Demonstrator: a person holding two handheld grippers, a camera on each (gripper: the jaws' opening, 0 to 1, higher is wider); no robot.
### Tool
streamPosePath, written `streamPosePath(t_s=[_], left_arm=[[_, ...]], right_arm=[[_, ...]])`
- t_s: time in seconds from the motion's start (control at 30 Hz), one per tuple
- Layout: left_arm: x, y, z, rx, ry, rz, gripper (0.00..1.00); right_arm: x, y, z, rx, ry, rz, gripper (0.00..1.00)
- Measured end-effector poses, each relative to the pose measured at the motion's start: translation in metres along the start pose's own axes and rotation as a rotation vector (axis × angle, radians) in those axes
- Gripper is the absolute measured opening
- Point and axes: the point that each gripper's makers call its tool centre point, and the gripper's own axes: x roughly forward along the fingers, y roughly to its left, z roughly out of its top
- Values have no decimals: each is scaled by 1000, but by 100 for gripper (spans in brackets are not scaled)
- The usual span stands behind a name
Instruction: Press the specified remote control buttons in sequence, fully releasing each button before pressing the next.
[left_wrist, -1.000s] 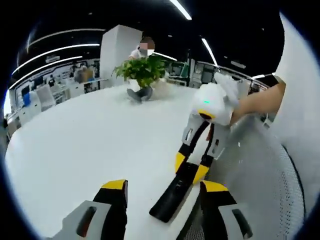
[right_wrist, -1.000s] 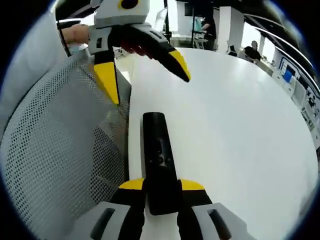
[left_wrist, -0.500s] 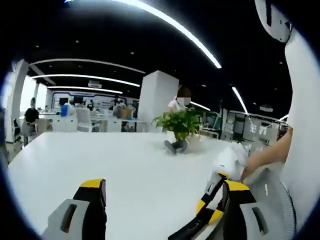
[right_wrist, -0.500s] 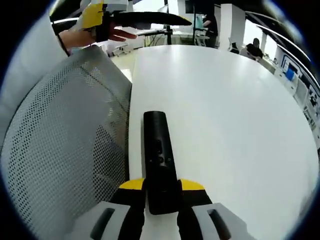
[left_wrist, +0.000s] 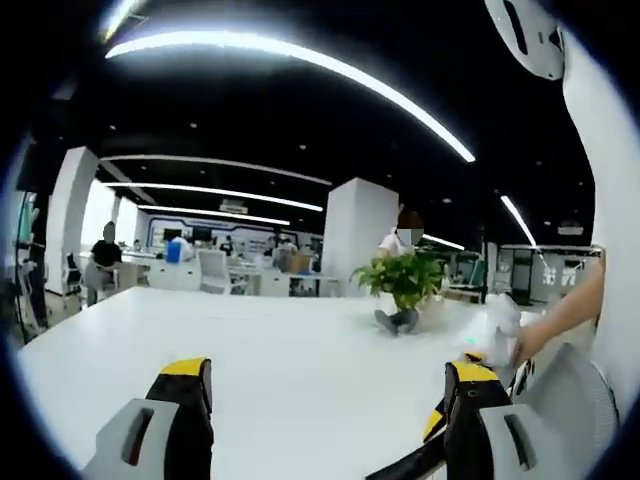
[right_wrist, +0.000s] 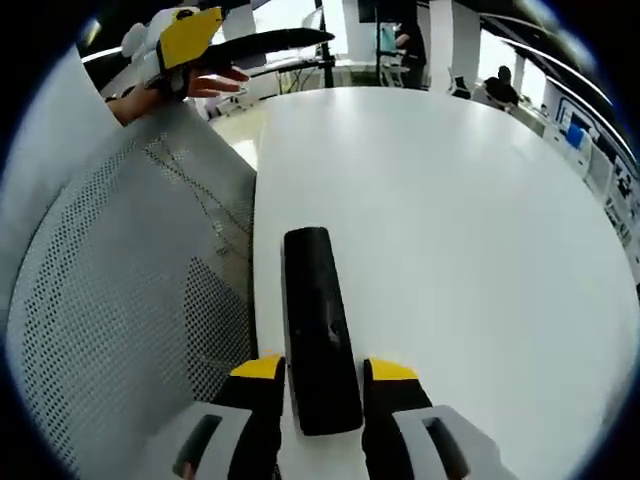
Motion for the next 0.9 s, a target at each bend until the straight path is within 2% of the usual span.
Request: streamPosePath(t_s=[0.03,0.13,0.27,0.37,0.4,0.47,0.63,0.9], left_arm=[[0,0,-2,-16,16,1,100],[-2,0,-2,-53,26,-5,100],[-6,1,7,-36,-26,3,100],[-5,1,4,-31,-11,5,99],[-5,2,-2,-23,25,11,97],[-4,0,-5,-19,44,5,94],[-6,1,-2,-16,27,3,95],[-6,0,-3,-7,34,5,94]], right_arm=[[1,1,0,-34,1,2,25],[0,0,-2,-43,8,-3,22],[1,-4,-1,-27,-8,-12,22],[1,-8,0,-27,-5,-20,21],[1,-11,1,-22,-4,-19,21],[1,-16,3,-21,-4,-17,21],[2,-31,6,-20,8,-24,21],[2,-57,10,-11,21,-32,21]])
